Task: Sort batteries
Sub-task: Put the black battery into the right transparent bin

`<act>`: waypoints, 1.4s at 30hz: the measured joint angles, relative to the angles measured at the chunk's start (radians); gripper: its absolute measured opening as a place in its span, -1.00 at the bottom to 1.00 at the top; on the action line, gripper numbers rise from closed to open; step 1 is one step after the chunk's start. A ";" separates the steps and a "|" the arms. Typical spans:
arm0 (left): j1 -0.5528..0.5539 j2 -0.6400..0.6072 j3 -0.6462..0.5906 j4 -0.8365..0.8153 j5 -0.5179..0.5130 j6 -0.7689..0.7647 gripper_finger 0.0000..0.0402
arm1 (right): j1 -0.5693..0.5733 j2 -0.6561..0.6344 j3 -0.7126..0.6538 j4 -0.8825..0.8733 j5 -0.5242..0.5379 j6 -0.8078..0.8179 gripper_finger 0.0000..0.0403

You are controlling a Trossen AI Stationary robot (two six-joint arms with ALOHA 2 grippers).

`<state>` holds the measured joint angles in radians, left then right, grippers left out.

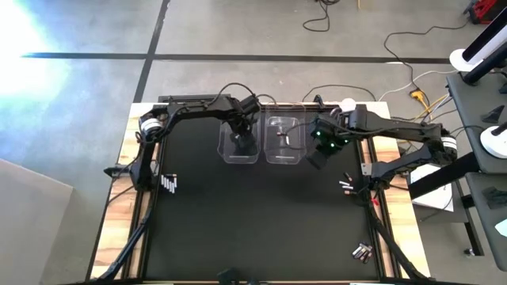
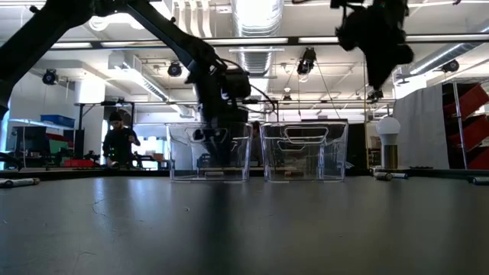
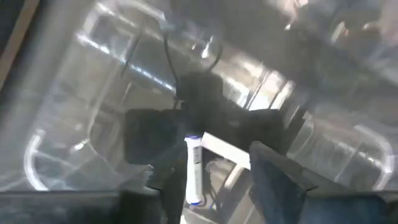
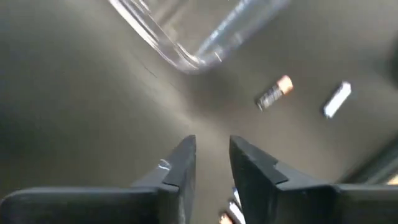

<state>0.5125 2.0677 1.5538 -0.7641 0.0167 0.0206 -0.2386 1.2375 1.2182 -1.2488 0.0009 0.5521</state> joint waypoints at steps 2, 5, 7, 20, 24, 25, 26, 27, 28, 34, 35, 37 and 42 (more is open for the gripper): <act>-0.001 -0.020 0.020 -0.005 0.001 -0.004 -0.14 | -0.005 -0.025 -0.070 0.015 0.000 0.057 -0.47; -0.007 -0.057 0.051 -0.009 0.001 -0.008 -0.05 | -0.015 -0.062 -0.195 0.075 0.000 0.169 -0.38; -0.009 -0.093 0.069 -0.004 0.001 -0.012 -0.01 | -0.027 -0.083 -0.282 0.127 0.001 0.248 -0.33; -0.010 -0.273 0.120 0.003 0.001 -0.008 0.01 | -0.101 -0.007 -0.535 0.493 0.193 0.272 -0.26; -0.010 -0.285 0.120 -0.007 0.001 -0.008 0.01 | -0.133 0.016 -0.536 0.521 0.208 0.207 -0.26; -0.010 -0.285 0.120 -0.009 0.001 -0.008 0.01 | -0.141 0.021 -0.540 0.534 0.203 0.199 -0.26; -0.010 -0.285 0.120 -0.011 0.001 -0.008 0.01 | -0.148 0.026 -0.541 0.541 0.201 0.198 -0.26; -0.010 -0.285 0.120 -0.013 0.001 -0.008 0.01 | -0.155 0.033 -0.544 0.553 0.200 0.198 -0.26; -0.010 -0.285 0.120 -0.013 0.001 -0.008 0.01 | -0.162 0.039 -0.549 0.565 0.201 0.197 -0.26; -0.011 -0.285 0.117 -0.018 0.001 -0.011 0.01 | -0.181 0.074 -0.593 0.672 0.185 0.195 -0.27; -0.012 -0.285 0.117 -0.017 0.002 -0.011 0.01 | -0.181 0.085 -0.602 0.671 0.183 0.195 -0.28; -0.013 -0.285 0.117 -0.017 0.002 -0.012 0.01 | -0.181 0.104 -0.614 0.683 0.184 0.195 -0.30; -0.014 -0.285 0.116 -0.018 0.002 -0.016 0.01 | -0.181 0.145 -0.639 0.697 0.185 0.195 -0.40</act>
<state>0.4983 1.7824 1.6695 -0.7821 0.0185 0.0045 -0.4194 1.3828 0.5791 -0.5514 0.1860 0.7471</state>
